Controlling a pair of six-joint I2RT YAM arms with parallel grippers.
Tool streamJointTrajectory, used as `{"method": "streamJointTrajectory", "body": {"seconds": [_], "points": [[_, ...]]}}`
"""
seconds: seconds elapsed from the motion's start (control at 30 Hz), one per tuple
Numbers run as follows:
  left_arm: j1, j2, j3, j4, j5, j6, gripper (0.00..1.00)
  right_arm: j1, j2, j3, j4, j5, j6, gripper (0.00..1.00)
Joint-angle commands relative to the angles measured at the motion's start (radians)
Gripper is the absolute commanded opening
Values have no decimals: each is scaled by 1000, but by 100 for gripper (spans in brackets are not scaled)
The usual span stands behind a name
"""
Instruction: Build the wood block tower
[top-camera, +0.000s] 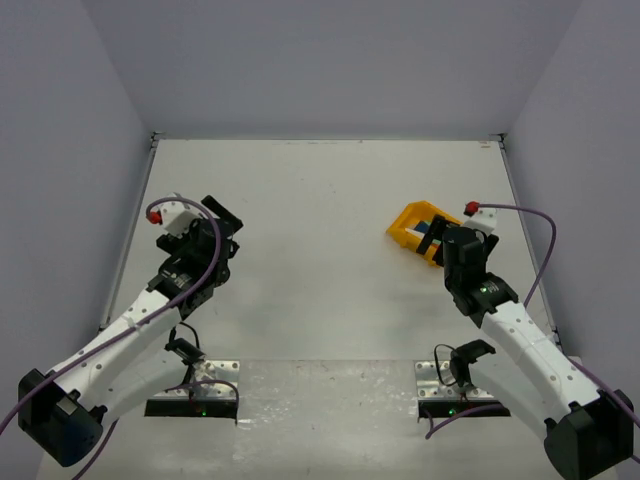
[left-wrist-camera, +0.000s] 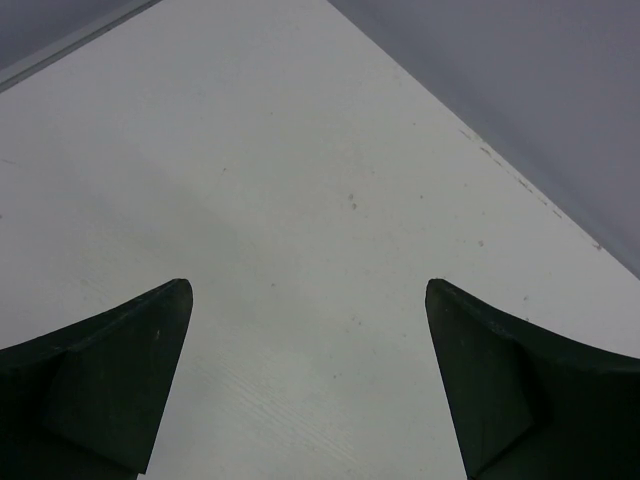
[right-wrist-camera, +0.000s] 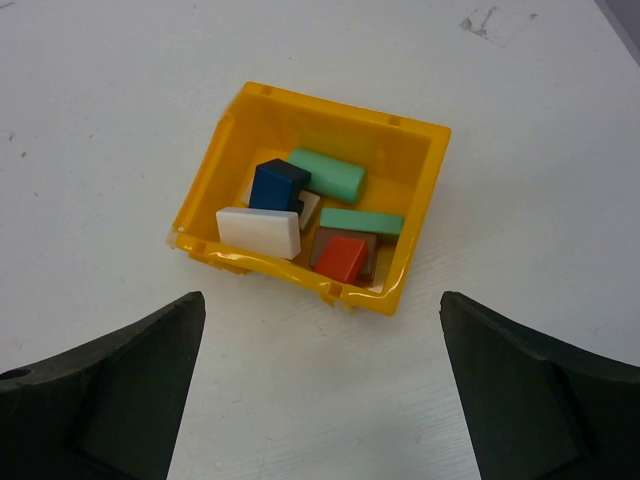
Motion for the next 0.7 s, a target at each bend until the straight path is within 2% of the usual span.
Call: {"method": "streamJointTrajectory", "body": {"seconds": [0.0,0.17,0.3,0.53,0.67], "points": [[-2,10,-1,37,11,22,100,-3,-11,19,58,-19,-9,99],[-3,22,3,50,33,38,100,-3,2,2,69,-31,0,99],[-2,37,-9,121,81,74,100,-8,44,18,60,-4,16,99],[-2,92,9,191,140,118,100,-108,136,73,49,-32,56,99],[-3,139,14,316,185,162,100,-221,196,93,48,-158,103,99]]}}
